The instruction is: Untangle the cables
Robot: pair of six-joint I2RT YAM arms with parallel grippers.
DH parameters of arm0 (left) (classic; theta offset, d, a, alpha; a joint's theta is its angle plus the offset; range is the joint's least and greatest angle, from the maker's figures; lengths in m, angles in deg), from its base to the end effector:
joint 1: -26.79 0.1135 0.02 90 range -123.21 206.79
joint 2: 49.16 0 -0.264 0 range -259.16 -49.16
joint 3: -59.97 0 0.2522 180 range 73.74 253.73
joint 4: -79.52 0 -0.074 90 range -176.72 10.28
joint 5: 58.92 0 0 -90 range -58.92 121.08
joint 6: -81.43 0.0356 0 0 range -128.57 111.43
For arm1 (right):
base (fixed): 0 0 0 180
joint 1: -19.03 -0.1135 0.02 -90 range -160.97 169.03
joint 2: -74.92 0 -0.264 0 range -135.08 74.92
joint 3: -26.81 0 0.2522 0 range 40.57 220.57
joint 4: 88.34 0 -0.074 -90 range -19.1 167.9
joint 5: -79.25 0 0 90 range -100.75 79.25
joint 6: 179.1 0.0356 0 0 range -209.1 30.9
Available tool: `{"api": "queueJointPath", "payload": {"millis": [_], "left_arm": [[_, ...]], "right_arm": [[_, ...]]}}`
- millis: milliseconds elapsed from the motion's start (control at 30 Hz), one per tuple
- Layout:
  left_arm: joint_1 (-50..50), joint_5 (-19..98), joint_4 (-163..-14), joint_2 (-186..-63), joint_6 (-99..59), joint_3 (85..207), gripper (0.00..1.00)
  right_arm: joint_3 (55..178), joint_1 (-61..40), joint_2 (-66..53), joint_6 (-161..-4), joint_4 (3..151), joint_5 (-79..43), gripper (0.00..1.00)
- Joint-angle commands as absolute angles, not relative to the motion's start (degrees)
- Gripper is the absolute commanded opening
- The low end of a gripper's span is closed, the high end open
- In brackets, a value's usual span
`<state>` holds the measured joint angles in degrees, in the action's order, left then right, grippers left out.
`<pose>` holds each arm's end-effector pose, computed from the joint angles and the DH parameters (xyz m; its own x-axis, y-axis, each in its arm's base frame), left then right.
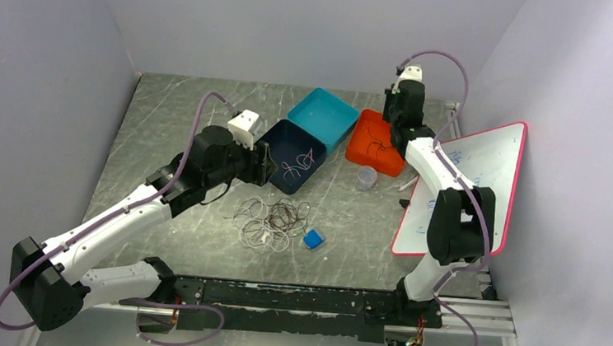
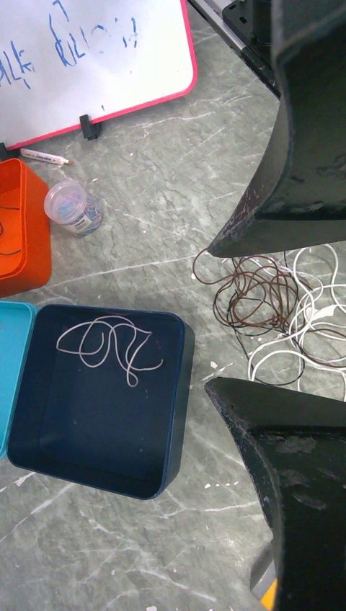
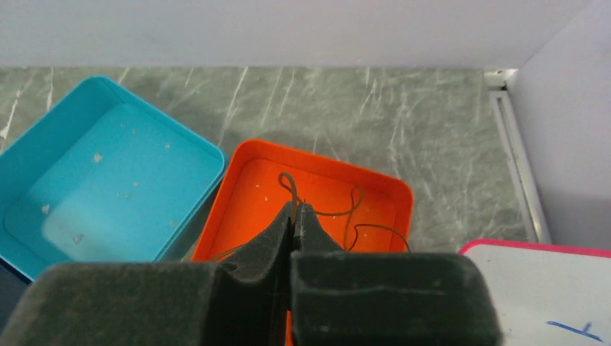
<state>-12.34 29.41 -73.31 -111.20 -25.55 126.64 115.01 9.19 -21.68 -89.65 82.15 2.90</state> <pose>0.1937 -0.1562 0.3250 -0.4625 0.0000 -0.8866 0.4965 0.8285 -0.2590 0.3987 0.0606 0.3055 -0.3035 -0.0621 -0.9508 0.0523 0.9953 -0.0817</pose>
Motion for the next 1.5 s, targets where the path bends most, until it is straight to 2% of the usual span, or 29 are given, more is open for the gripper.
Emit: {"api": "queueJointPath", "payload": {"millis": [0,300,367,667,867,1033,1267,1467], "left_arm": [[-12.0,30.3,-73.0,-111.1,-26.1,126.1,0.67],[-12.0,29.8,-72.5,-112.1,-26.7,125.9,0.67],[-12.0,29.8,-72.3,-112.3,-26.9,125.7,0.67],[-12.0,29.9,-71.9,-113.0,-27.5,125.3,0.67],[-12.1,29.8,-71.8,-113.4,-27.9,124.7,0.67],[-12.0,29.7,-71.9,-113.5,-28.4,124.0,0.67],[-12.0,29.7,-71.8,-113.3,-28.8,123.5,0.67],[-12.0,29.8,-72.1,-113.2,-29.0,122.9,0.67]], "right_arm": [[115.1,9.6,-22.8,-87.3,82.1,0.1,0.0],[116.0,9.7,-26.1,-83.4,78.3,8.6,0.0],[116.6,9.8,-27.5,-82.6,76.9,10.9,0.03],[116.8,10.4,-28.7,-80.8,74.8,11.2,0.38],[117.4,10.5,-27.5,-81.5,74.5,9.4,0.55],[118.6,10.9,-26.7,-82.5,73.8,3.3,0.73],[119.9,11.0,-27.4,-83.5,72.9,-2.1,0.77],[120.0,11.1,-26.6,-80.4,67.3,9.5,0.74]]}}
